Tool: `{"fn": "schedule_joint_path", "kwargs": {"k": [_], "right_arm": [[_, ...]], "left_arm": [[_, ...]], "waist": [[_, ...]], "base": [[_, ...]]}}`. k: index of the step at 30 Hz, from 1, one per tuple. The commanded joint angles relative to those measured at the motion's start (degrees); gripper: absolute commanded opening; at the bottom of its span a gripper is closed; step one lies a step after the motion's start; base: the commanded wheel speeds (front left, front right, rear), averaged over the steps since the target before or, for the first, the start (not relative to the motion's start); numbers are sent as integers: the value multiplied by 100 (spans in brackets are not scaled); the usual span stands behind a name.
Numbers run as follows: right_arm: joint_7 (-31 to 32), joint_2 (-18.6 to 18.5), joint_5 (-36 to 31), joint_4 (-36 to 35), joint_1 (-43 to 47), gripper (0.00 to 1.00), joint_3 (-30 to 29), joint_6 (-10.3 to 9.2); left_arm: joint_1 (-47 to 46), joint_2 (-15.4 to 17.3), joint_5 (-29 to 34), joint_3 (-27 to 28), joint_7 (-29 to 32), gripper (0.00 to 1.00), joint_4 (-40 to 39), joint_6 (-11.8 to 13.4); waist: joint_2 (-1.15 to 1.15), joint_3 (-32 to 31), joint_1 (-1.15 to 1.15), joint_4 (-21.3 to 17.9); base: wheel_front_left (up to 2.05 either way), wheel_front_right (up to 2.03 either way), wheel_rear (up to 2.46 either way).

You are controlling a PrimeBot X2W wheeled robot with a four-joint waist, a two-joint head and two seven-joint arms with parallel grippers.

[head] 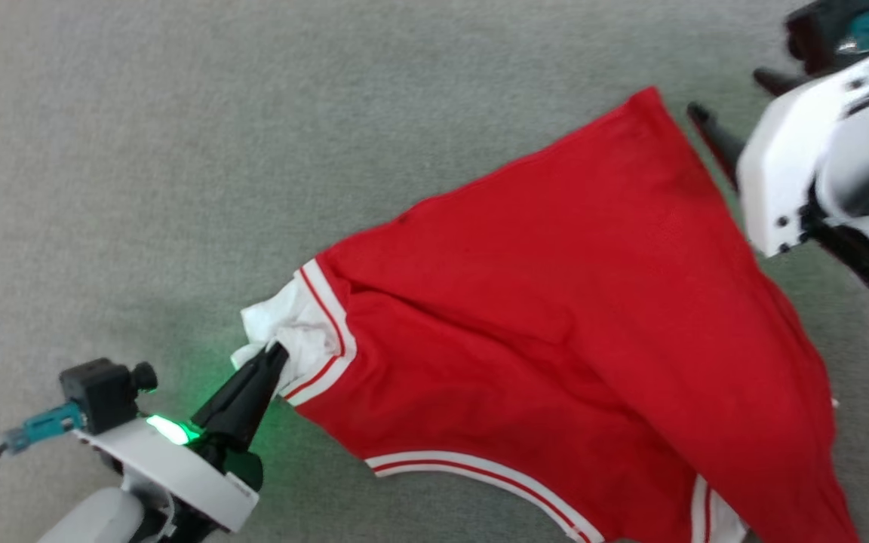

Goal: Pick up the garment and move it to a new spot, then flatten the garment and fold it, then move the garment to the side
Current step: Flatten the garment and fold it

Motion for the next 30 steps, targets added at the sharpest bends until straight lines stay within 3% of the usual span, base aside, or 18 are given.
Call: {"fn": "schedule_joint_path", "kwargs": {"k": [1, 6, 11, 13, 14, 18, 23, 30], "right_arm": [[15, -64, 42, 145, -125, 100, 189, -8], [221, -78, 379, 1050, -494, 100, 716, -8], [421, -144, 694, 1449, -607, 97, 1058, -8], [424, -102, 844, 1545, -610, 29, 1097, -8], [426, -79, 891, 1581, -620, 0, 1149, -7], [30, -42, 886, 1676, -773, 0, 969, -7], [-781, 107, 773, 1765, -1002, 0, 260, -9], [-1531, 426, 316, 1922, -1309, 0, -1140, -9]], "left_arm": [[-80, -27, -31, -10, 3, 0, 5, 11], [-216, -87, -62, -97, 4, 0, 59, 11], [-278, -82, -113, -93, 4, 0, 98, 11], [-291, -39, -140, -74, 3, 0, 109, 11], [-292, -17, -159, -47, 3, 0, 110, 11], [-272, 72, -236, 80, 3, 0, 19, 11], [-489, 291, -433, 348, 3, 0, -235, 11], [-1614, 1004, -969, 283, 137, 0, -655, 11]], "waist": [[0, 233, 0, 242], [0, 345, 0, 349], [0, 382, 0, 362], [0, 376, 0, 330], [0, 372, 0, 301], [0, 342, 0, 182], [0, 283, 0, -24], [0, 325, 0, -402]], "base": [[0, 0, 0], [0, 0, 0], [0, 0, 0], [0, 0, 0], [0, 0, 0], [0, 0, 0], [0, 0, 0], [0, 0, 0]]}}
